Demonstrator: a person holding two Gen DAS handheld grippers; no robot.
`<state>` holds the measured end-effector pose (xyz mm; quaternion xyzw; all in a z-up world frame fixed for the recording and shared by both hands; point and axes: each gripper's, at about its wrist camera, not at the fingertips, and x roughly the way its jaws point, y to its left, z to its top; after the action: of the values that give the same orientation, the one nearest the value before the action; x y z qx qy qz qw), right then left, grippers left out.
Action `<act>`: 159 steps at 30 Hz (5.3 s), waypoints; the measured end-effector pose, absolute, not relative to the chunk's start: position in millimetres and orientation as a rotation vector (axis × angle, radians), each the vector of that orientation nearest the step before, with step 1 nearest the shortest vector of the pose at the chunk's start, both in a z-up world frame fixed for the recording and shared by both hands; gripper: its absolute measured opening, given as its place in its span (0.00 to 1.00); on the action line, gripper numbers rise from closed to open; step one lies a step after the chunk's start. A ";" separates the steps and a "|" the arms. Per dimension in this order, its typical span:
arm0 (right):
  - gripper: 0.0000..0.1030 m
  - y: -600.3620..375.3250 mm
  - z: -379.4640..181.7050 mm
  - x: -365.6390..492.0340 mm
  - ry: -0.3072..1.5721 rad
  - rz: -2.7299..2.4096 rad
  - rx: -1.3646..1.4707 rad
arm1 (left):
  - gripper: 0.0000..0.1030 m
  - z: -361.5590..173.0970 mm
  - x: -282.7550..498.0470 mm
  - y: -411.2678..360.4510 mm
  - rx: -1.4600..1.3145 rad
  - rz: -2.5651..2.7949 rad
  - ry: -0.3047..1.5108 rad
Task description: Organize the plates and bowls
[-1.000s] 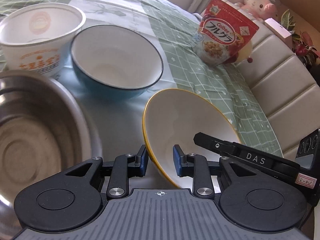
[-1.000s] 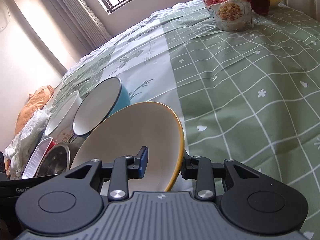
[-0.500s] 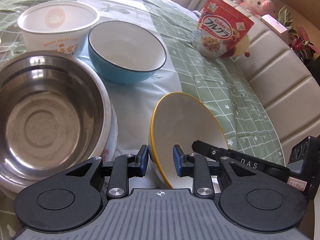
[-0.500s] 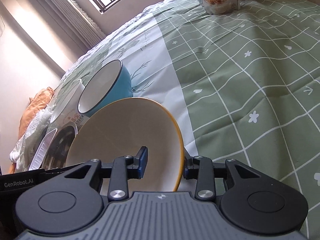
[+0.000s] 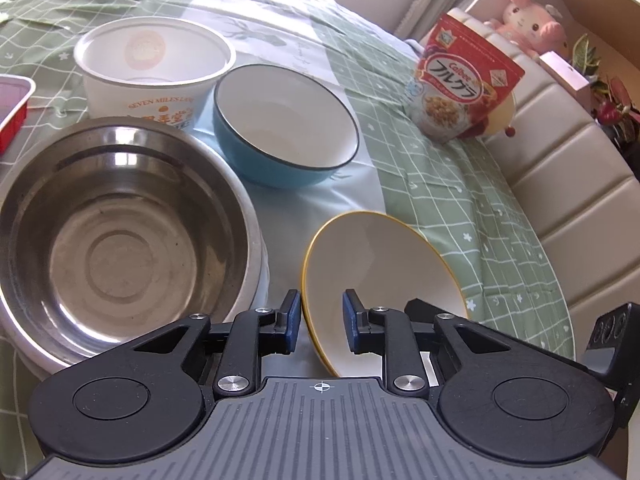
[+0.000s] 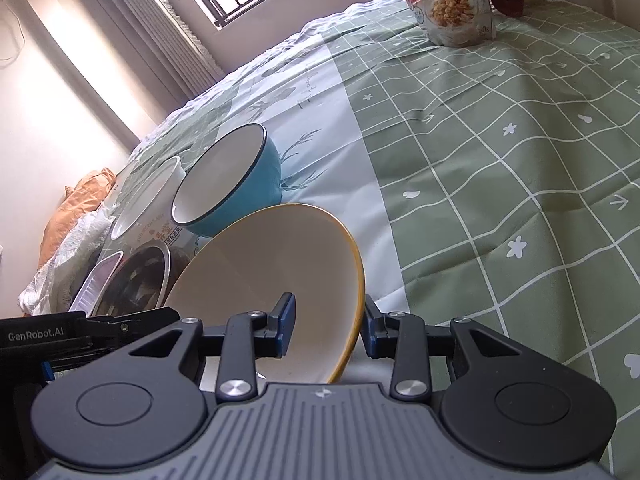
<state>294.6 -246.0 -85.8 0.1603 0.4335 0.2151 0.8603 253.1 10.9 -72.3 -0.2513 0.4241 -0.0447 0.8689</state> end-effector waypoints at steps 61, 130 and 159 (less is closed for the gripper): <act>0.34 -209.4 -83.9 454.6 1.121 0.453 0.184 | 0.36 -71.7 398.2 -13.8 -0.250 -0.131 0.963; 0.40 -207.1 -63.6 309.6 1.019 0.446 0.131 | 0.36 -64.7 270.1 -4.9 -0.505 -0.153 0.944; 0.40 -220.9 -48.8 303.8 0.972 0.445 0.153 | 0.34 -47.4 258.2 12.7 -0.504 -0.152 0.886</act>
<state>303.8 -220.9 -48.8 0.0727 0.4627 0.2120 0.8577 258.2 12.7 -47.4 -0.2409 0.4237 -0.0724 0.8701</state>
